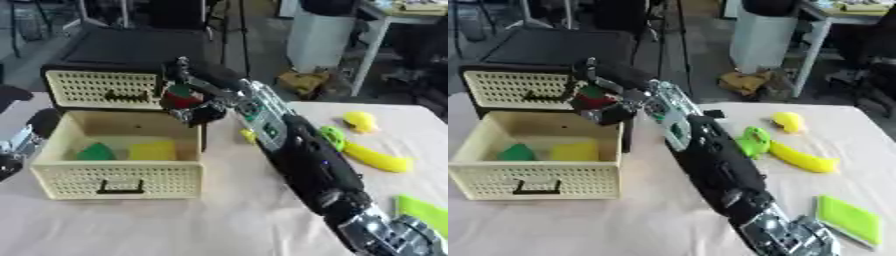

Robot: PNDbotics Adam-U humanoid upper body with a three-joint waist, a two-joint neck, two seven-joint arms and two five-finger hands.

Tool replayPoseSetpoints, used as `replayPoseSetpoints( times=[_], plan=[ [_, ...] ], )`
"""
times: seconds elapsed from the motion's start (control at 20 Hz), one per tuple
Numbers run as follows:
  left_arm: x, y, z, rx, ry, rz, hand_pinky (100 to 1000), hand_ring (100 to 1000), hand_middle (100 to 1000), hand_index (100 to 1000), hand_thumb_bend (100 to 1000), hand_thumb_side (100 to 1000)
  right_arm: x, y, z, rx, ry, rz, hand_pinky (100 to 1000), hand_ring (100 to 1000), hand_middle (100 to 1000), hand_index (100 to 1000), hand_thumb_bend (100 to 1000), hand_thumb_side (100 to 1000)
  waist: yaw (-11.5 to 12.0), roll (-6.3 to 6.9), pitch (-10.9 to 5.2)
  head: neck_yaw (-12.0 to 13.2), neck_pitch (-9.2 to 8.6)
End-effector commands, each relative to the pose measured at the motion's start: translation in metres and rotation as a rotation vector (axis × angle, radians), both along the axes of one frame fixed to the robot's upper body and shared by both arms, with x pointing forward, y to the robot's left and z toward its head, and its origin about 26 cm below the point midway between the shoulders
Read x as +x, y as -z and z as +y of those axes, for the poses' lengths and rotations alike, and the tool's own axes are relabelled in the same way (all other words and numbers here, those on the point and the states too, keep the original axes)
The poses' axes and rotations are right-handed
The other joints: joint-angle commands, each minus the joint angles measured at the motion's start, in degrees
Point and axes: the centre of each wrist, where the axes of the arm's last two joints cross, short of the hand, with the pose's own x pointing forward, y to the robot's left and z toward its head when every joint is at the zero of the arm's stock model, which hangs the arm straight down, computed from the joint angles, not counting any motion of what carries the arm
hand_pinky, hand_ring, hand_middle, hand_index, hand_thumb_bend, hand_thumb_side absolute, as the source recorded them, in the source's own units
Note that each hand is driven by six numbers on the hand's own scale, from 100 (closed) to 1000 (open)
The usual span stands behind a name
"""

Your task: Pick up objects from table and place into drawer.

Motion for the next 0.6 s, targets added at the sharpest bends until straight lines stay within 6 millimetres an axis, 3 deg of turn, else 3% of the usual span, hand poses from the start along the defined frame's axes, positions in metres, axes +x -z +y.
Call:
replayPoseSetpoints(
  times=[0.05,0.15,0.2,0.4,0.6],
  plan=[
    [-0.004,-0.011,-0.004,-0.004,0.026,-0.036,100,100,100,721,585,1000,0.001,-0.003,0.012,-0.030,-0.013,-0.027,391,617,778,779,100,100,0.42,0.33,-0.36,-0.84,-1.05],
    [-0.004,-0.011,-0.004,-0.003,0.029,-0.036,100,100,100,721,585,1000,0.001,0.002,0.018,-0.077,-0.015,-0.045,673,816,846,822,149,102,0.70,0.24,-0.22,-0.91,-1.11],
    [-0.004,-0.011,-0.005,-0.003,0.030,-0.036,100,100,100,721,586,1000,0.000,0.003,0.020,-0.097,-0.014,-0.060,745,857,859,825,206,161,0.77,0.19,-0.19,-0.91,-1.10],
    [-0.004,-0.011,-0.003,-0.001,0.024,-0.038,100,100,100,720,589,1000,0.000,0.005,0.017,-0.114,0.005,-0.118,836,903,870,828,278,241,0.34,-0.07,-0.17,-0.45,-1.18],
    [-0.003,-0.009,0.001,0.006,0.006,-0.031,100,100,100,719,591,1000,-0.001,0.004,0.005,-0.085,0.039,-0.150,802,872,856,827,244,259,-1.07,-0.08,-0.56,0.39,-0.81]
  ],
)
